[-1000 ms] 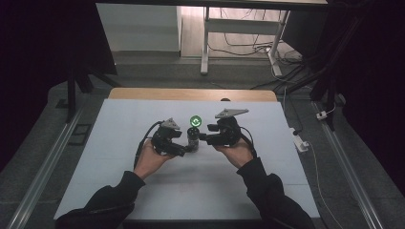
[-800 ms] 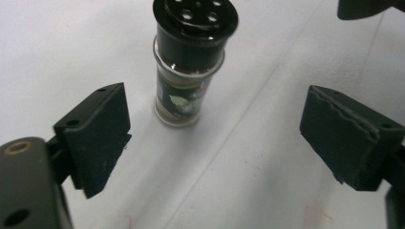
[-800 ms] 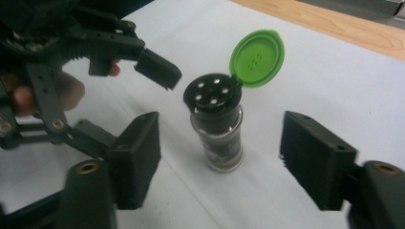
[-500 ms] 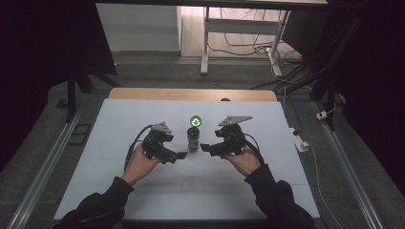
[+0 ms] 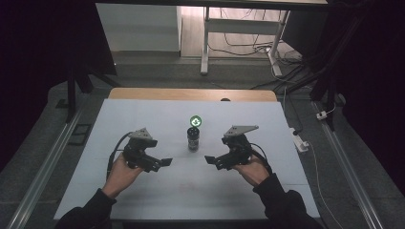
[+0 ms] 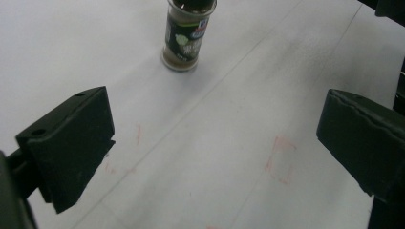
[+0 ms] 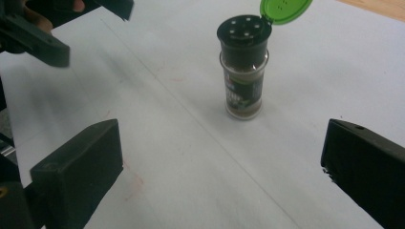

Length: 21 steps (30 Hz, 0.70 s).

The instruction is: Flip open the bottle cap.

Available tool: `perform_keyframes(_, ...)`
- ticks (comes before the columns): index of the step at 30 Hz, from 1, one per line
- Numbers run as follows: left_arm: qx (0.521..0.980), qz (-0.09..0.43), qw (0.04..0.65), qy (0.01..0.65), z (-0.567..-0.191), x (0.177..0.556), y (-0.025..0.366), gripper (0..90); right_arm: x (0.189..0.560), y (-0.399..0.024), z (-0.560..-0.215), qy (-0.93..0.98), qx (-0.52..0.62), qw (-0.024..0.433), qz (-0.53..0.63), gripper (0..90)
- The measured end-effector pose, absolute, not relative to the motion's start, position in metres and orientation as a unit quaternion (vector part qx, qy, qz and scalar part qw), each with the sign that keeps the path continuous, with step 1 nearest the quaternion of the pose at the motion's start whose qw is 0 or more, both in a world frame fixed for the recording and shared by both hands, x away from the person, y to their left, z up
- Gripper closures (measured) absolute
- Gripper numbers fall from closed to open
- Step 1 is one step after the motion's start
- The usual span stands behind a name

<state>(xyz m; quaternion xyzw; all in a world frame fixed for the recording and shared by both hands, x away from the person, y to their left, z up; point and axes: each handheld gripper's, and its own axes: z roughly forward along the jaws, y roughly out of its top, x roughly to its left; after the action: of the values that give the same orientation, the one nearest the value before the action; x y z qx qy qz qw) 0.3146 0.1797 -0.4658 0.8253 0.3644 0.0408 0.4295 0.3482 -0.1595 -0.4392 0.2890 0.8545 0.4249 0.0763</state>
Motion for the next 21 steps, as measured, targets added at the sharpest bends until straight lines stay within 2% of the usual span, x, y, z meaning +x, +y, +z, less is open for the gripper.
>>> perform_keyframes(21, 0.787, 0.075, 0.451, 0.414, -0.464, 0.245, 0.247, 0.0, 0.312, -0.224, -0.440, 0.832, 0.331, 0.105, 0.433, 0.0)
